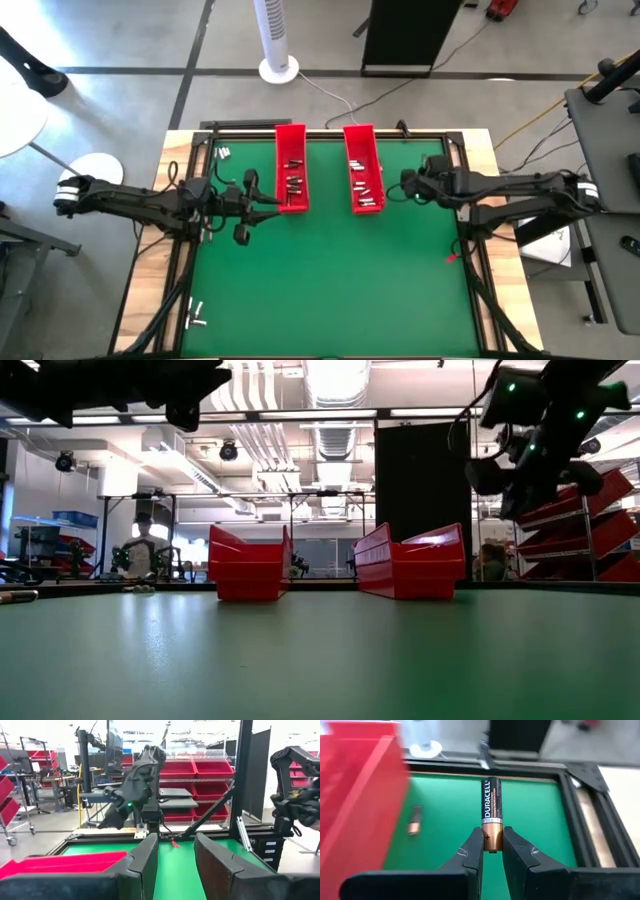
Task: Sort batteries
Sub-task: Put the brown battery into the left red bin
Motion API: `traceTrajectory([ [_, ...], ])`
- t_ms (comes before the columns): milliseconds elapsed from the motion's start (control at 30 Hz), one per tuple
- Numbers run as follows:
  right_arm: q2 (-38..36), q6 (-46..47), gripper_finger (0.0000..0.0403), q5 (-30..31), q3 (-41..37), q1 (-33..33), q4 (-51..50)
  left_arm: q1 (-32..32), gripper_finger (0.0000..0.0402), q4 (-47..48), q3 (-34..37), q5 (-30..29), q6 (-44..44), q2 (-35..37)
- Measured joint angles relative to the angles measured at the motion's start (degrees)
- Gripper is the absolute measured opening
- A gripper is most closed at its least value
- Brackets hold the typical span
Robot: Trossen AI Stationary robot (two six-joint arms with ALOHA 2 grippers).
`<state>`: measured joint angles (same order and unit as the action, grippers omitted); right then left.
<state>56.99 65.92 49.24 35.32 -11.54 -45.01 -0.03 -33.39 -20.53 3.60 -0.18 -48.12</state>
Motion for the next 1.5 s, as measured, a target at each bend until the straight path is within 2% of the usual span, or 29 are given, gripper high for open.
traceTrajectory([
  [133, 0.2, -2.0, 0.0040, 3.3, 1.4, 7.5, 0.1, 0.0, 0.0110, 1.0, 0.0, 0.0, -2.7, -0.8],
  [433, 1.4, -9.6, 0.0039, 5.8, 6.7, 27.6, 0.5, 0.0, 0.0110, 1.1, -0.3, -1.0, -9.4, -1.1],
  [600, 5.8, -10.7, 0.0039, 8.9, 10.9, 38.0, 0.7, 0.0, 0.0110, 2.1, -6.7, -1.0, -8.0, -0.6],
  [733, 11.7, -12.4, 0.0039, 10.0, 15.9, 43.4, 0.7, 0.3, 0.0110, 16.1, -15.3, -1.0, 0.0, -0.6],
  [800, 15.4, -13.7, 0.0039, 10.4, 18.8, 45.3, 1.1, 0.5, 0.0110, 25.3, -19.1, -1.7, 1.4, -0.7],
  [900, 21.1, -16.3, 0.0039, 10.4, 23.0, 47.8, 1.0, 0.4, 0.0110, 33.9, -23.4, -3.0, -2.6, -1.2],
  [1067, 30.1, -18.8, 0.0040, 7.0, 29.4, 50.2, 1.3, -2.7, 0.0110, 43.4, -24.6, -4.1, -9.4, -1.5],
  [1233, 37.4, -23.7, 0.0040, 2.7, 34.0, 50.7, 7.0, -8.1, 0.0110, 45.1, -21.7, -10.0, -15.1, -1.9],
  [1400, 41.5, -33.3, 0.0042, -4.5, 33.8, 49.9, 23.0, -16.2, 0.0110, 42.9, -18.9, -22.3, -21.4, -3.6],
  [1500, 43.4, -36.6, 0.0041, -8.4, 33.7, 48.7, 30.5, -21.2, 0.0110, 43.1, -18.4, -26.1, -23.1, -6.3],
])
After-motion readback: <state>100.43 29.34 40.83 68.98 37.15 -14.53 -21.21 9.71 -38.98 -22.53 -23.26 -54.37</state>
